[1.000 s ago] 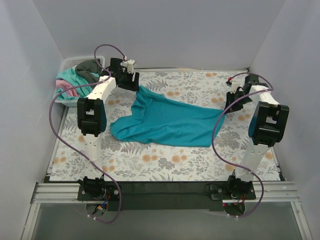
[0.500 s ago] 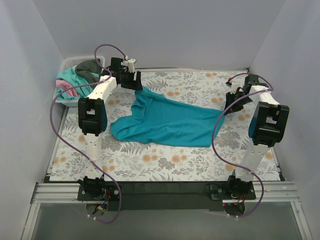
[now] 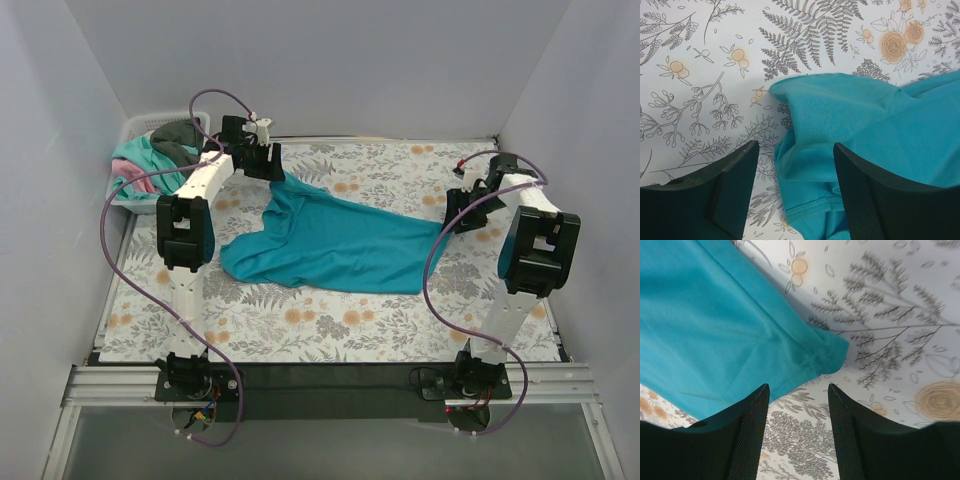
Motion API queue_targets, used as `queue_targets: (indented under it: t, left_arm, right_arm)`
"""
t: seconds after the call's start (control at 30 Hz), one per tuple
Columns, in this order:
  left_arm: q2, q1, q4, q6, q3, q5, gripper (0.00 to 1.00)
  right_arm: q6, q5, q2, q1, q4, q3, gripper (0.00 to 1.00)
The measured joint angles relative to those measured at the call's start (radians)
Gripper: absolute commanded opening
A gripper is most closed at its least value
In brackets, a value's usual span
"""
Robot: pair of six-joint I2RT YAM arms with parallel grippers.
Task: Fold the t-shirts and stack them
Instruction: Flatten the tshirt out
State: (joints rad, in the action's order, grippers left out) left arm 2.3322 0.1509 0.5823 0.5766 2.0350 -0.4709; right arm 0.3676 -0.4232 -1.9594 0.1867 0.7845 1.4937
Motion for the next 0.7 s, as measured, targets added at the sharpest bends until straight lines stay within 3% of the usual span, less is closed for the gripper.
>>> queue_targets:
  t: [0.5, 0.7]
  left_arm:
    - [0.0, 0.0, 0.0, 0.001, -0.018, 0.0, 0.58]
    - [0.0, 0.0, -0.007, 0.002, -0.029, 0.0, 0.58]
  right_arm:
    - [-0.072, -0.021, 0.0, 0.002, -0.053, -0.09, 0.45]
    - [-0.093, -0.022, -0.026, 0.002, -0.093, -0.097, 0.34]
